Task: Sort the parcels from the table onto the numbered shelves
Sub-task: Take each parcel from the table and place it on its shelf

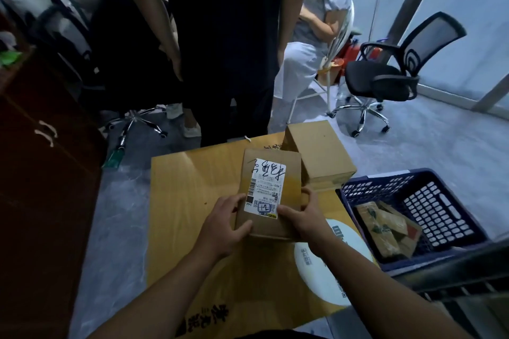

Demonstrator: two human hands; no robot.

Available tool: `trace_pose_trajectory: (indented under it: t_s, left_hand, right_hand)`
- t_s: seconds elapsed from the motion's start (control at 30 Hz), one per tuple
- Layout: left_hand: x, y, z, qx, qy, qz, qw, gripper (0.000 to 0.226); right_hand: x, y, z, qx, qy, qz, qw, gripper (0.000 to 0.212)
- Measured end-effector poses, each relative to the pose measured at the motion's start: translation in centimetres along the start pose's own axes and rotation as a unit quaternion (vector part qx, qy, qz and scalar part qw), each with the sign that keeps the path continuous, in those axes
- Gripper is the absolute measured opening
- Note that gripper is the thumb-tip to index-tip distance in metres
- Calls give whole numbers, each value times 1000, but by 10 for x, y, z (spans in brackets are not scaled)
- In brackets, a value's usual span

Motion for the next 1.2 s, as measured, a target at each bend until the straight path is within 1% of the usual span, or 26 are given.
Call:
trace_pose_trajectory:
  t_s: [0.23,0.37,0.47,0.57,0.67,0.8,0.9,1.0,1.13,1.2]
  left_hand:
    - [-6,34,8,23,-113,-52,992,63]
    - [-22,46,13,9,-162,-82,983,62]
    - [-34,46,21,-2,-187,-104,977,62]
    - [-44,42,36,-14,-215,-144,966,60]
    - [-51,32,54,-26,-254,-180,950,56]
    - [-65,12,85,-44,-283,-213,934,54]
    - [-77,-5,109,-44,-309,-231,922,48]
    - [-89,-23,134,-46,-335,-250,907,48]
    - [-113,-48,166,-15,-372,-258,891,47]
    - [-128,-66,183,28,-394,-270,878,54]
  right_hand:
    - [-58,-23,-4,68,34,108,991,77]
    - [-91,-35,6,87,55,193,976,86]
    - [-118,-37,17,98,60,245,963,83]
    - [-149,-33,25,105,58,307,944,85]
    - [-176,-23,39,126,60,354,925,85]
    - [-211,-1,52,127,64,419,897,84]
    - [-239,19,67,143,61,451,879,87]
    - [-276,40,83,147,58,484,860,85]
    - [-332,63,108,150,48,529,834,85]
    - [-361,73,124,153,37,545,824,87]
Point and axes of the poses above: each hand's wrist, its own x-axis towards the middle knuckle, its own y-axis out of the back of the hand, z = x × y, the point moved 4 cm from there along x, towards the middle knuckle, and after that the axes turned 7 degrees about -x, right-handed, at the moved point
